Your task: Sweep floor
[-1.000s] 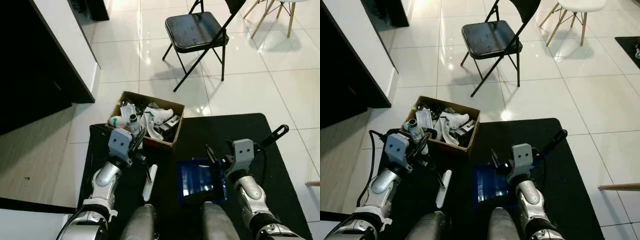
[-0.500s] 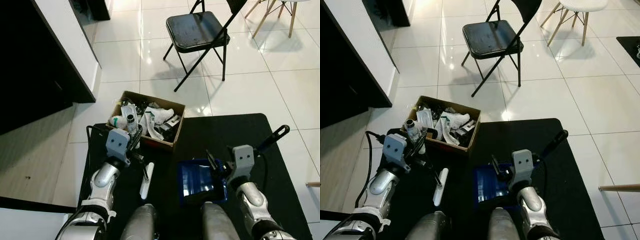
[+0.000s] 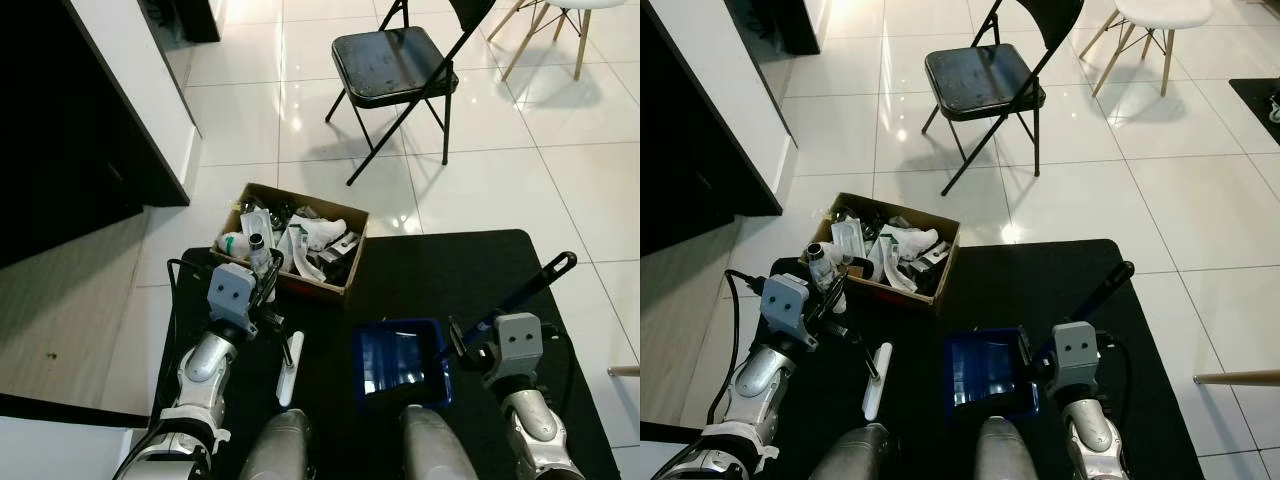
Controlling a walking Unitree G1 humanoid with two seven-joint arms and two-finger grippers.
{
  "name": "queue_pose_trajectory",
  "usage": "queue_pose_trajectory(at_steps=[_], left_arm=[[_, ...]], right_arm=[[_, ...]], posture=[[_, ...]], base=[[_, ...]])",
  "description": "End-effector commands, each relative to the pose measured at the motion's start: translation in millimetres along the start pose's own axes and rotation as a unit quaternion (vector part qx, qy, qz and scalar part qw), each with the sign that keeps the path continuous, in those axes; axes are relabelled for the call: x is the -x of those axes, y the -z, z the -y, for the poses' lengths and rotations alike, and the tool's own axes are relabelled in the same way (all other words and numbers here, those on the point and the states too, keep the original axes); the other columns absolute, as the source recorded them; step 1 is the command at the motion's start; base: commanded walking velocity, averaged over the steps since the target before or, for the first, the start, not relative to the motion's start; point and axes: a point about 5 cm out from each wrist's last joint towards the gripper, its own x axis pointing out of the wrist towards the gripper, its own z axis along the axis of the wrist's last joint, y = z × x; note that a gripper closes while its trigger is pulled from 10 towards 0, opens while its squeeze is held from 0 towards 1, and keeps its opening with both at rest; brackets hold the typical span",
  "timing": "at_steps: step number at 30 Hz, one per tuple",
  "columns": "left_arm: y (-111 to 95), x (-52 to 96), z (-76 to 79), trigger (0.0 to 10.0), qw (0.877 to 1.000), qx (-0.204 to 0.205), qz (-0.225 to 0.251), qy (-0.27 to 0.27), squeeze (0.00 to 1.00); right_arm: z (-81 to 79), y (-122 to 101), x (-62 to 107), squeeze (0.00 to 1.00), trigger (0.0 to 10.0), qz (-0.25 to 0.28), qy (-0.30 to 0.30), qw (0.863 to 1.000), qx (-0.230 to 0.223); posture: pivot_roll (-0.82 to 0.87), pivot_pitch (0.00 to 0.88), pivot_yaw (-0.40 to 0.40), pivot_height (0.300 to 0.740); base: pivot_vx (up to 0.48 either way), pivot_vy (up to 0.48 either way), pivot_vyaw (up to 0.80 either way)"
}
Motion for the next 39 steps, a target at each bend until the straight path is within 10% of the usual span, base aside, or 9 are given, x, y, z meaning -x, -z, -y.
queue_pose_trajectory(at_steps=[1,4,5,6,7,19,39], left_arm=[[-4.8,-0.3,-2.2,10.0,1.0,-0.011,0.017,-0.002,0.0],[-5.1,-0.8,-1.8,10.0,1.0,-0.011,0.018,-0.002,0.0],[-5.5,-1.6,-1.9,10.0,1.0,-0.011,0.019,-0.002,0.0],[-6.0,-2.3,-2.0,10.0,1.0,-0.011,0.02,-0.003,0.0],[-7.2,-3.6,-2.9,10.0,1.0,-0.009,0.023,-0.009,0.0],[-8.6,-4.3,-2.7,10.0,0.999,-0.01,0.028,-0.017,0.0],[-8.2,-2.7,-4.7,10.0,0.999,-0.01,0.025,-0.021,0.0]], right_arm=[[16.2,2.1,6.5,1.0,10.0,0.0,0.05,0.999,-0.011],[22.7,1.8,7.6,1.0,10.0,0.001,0.071,0.997,-0.016],[28.6,0.8,6.4,0.68,10.0,0.0,0.081,0.996,-0.027],[32.5,-0.6,4.9,0.62,10.0,0.001,0.086,0.996,-0.033],[38.8,-5.4,2.0,0.0,10.0,0.009,0.088,0.996,-0.028],[71.5,-33.0,-17.7,0.0,10.0,0.047,0.119,0.991,-0.032],[67.8,-42.8,-37.4,0.0,10.0,0.034,0.081,0.995,-0.043]], posture=[[-0.03,0.054,0.018,0.74],[-0.03,0.054,0.02,0.74],[-0.03,0.052,0.022,0.74],[-0.03,0.052,0.022,0.74],[-0.03,0.053,0.023,0.74],[-0.03,0.057,0.017,0.74],[-0.01,0.061,0.018,0.74]], base=[[0.0,0.0,0.0],[0.0,0.0,0.0],[0.0,0.0,0.0],[0.0,0.0,0.0],[0.0,0.0,0.0],[0.0,0.0,0.0],[0.0,0.0,0.0]])
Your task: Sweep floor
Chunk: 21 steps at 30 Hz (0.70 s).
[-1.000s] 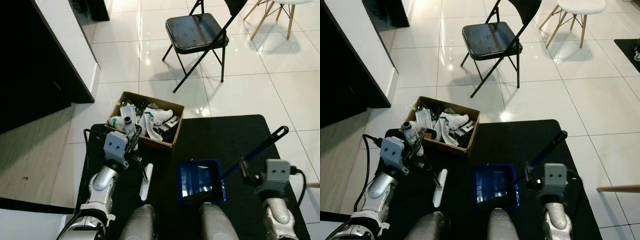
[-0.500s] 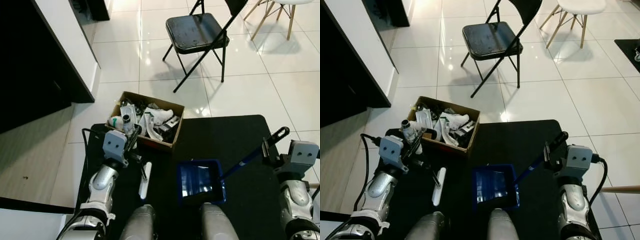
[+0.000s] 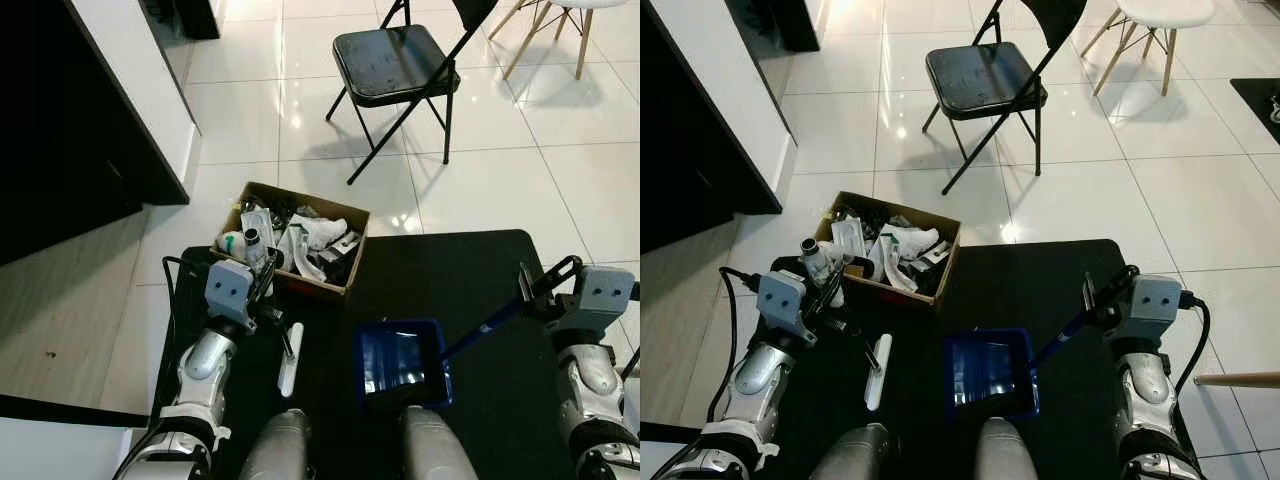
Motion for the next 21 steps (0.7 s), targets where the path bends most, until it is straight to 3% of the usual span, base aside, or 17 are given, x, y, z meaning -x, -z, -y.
queue_pose_trajectory(at_steps=[1,21], left_arm=[[-4.9,-1.6,-2.5,10.0,1.0,-0.006,0.015,-0.003,0.0],[-5.8,2.2,-9.5,10.0,1.0,-0.013,0.016,-0.014,0.0]], right_arm=[[-1.2,6.5,0.4,0.0,10.0,-0.028,-0.01,1.0,-0.001],[-5.2,0.0,-16.2,0.0,10.0,-0.054,-0.025,0.998,-0.001]], posture=[[-0.01,0.065,0.018,0.74],[0.02,0.089,0.011,0.74]], base=[[0.0,0.0,0.0],[0.0,0.0,0.0]])
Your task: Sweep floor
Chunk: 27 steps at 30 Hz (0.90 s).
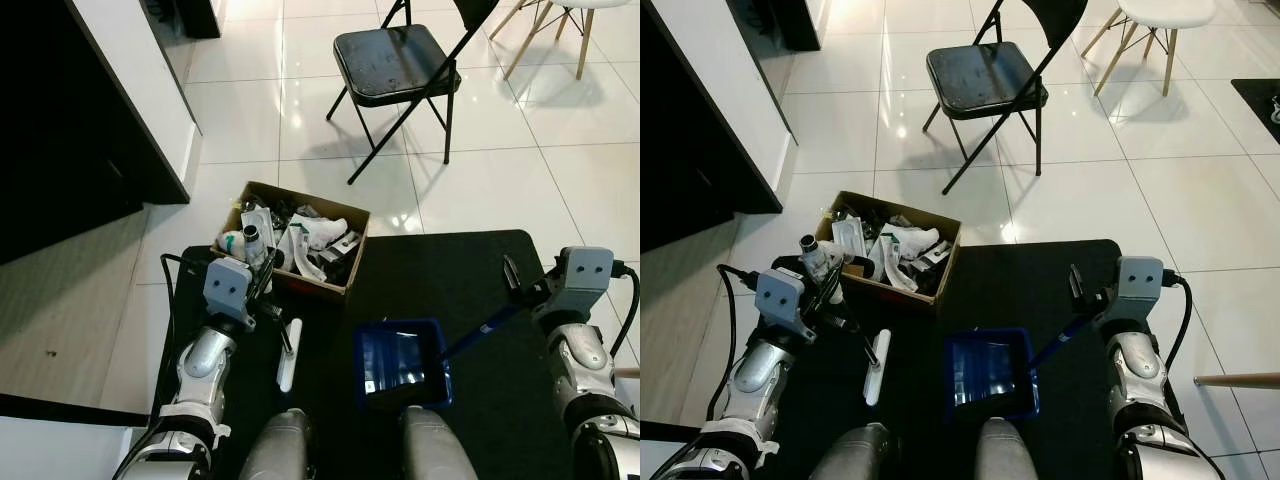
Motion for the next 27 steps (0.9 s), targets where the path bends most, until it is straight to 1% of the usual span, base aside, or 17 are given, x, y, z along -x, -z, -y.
queue_pose_trajectory(at_steps=[1,9,18,19,21,22,23,27], left_arm=[[-2.9,3.3,-8.2,10.0,1.0,-0.01,0.008,-0.01,0.0],[-2.0,5.2,-8.4,10.0,1.0,-0.011,0.005,-0.008,0.0],[-3.1,4.0,-9.5,10.0,1.0,-0.013,0.006,-0.008,0.0],[-3.2,3.8,-9.1,10.0,1.0,-0.012,0.006,-0.008,0.0],[-3.2,3.8,-8.9,10.0,1.0,-0.012,0.006,-0.009,0.0],[-3.2,3.8,-8.8,10.0,1.0,-0.012,0.007,-0.009,0.0],[-3.2,3.7,-8.6,10.0,1.0,-0.012,0.007,-0.009,0.0],[-3.0,3.6,-8.3,10.0,1.0,-0.012,0.006,-0.009,0.0]], right_arm=[[1.9,4.6,1.8,0.0,10.0,-0.017,-0.001,1.0,0.002],[-3.9,15.5,6.0,0.0,10.0,-0.043,-0.004,0.999,-0.003],[-5.2,16.3,6.4,0.0,10.0,-0.043,-0.005,0.999,-0.005],[-5.4,16.1,6.1,0.0,5.6,-0.043,-0.006,0.999,-0.005],[-5.5,16.1,6.0,0.0,5.6,-0.043,-0.007,0.999,-0.006],[-5.5,16.1,5.9,0.0,2.2,-0.044,-0.007,0.999,-0.006],[-5.5,16.3,5.9,0.0,0.0,-0.045,-0.007,0.999,-0.008],[-5.5,16.8,5.9,0.0,0.0,-0.048,-0.008,0.999,-0.009]], posture=[[0.02,0.09,0.011,0.74],[0.02,0.093,0.015,0.74],[0.02,0.091,0.016,0.74],[0.02,0.091,0.015,0.74],[0.02,0.091,0.015,0.74],[0.02,0.09,0.014,0.74],[0.02,0.09,0.013,0.74],[0.02,0.089,0.012,0.74]], base=[[0.0,0.0,0.0],[0.0,0.0,0.0],[0.0,0.0,0.0],[0.0,0.0,0.0],[0.0,0.0,0.0],[0.0,0.0,0.0],[0.0,0.0,0.0],[0.0,0.0,0.0]])
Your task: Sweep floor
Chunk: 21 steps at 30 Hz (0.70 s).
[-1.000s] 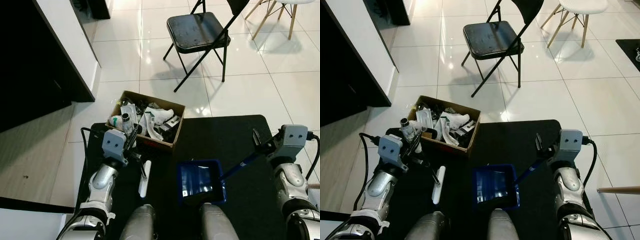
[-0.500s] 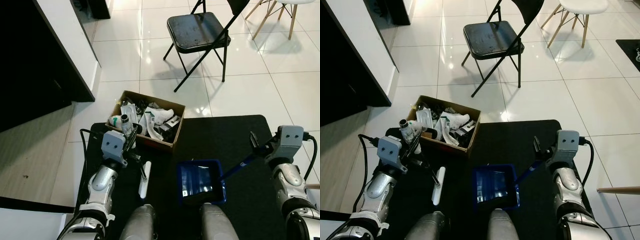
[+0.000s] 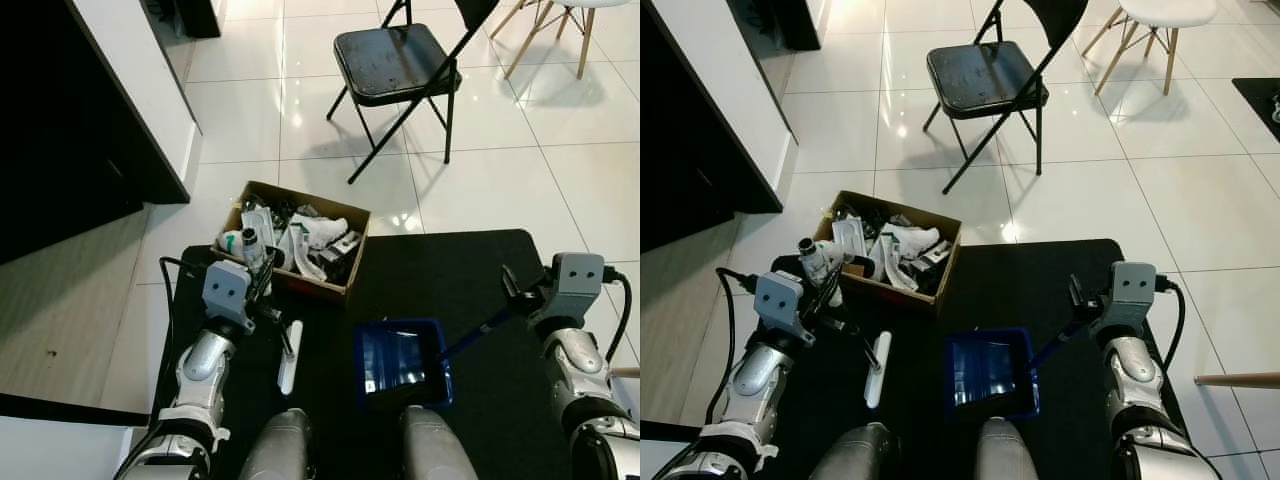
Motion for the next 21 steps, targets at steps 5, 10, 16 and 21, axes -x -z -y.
queue_pose_trajectory(at_steps=[5,10,16,21], left_arm=[[-3.2,2.3,-8.8,10.0,1.0,-0.012,0.006,-0.009,0.0],[-3.1,1.8,-8.2,10.0,1.0,-0.011,0.006,-0.008,0.0],[-3.3,1.0,-7.0,10.0,1.0,-0.01,0.007,-0.007,0.0],[-3.1,1.0,-7.6,10.0,1.0,-0.009,0.006,-0.01,0.0]], right_arm=[[-2.4,8.6,2.9,0.0,0.0,-0.023,-0.004,1.0,-0.006],[-2.7,9.5,3.2,0.0,0.0,-0.025,-0.003,1.0,-0.009],[-3.0,11.1,4.2,0.0,0.0,-0.025,0.004,1.0,-0.018],[-2.0,9.9,4.6,0.0,10.0,-0.016,0.02,1.0,-0.014]], posture=[[0.01,0.087,0.012,0.74],[0.01,0.085,0.011,0.74],[0.01,0.081,0.013,0.74],[0.01,0.077,0.012,0.74]], base=[[0.0,0.0,0.0],[0.0,0.0,0.0],[0.0,0.0,0.0],[0.0,0.0,0.0]])
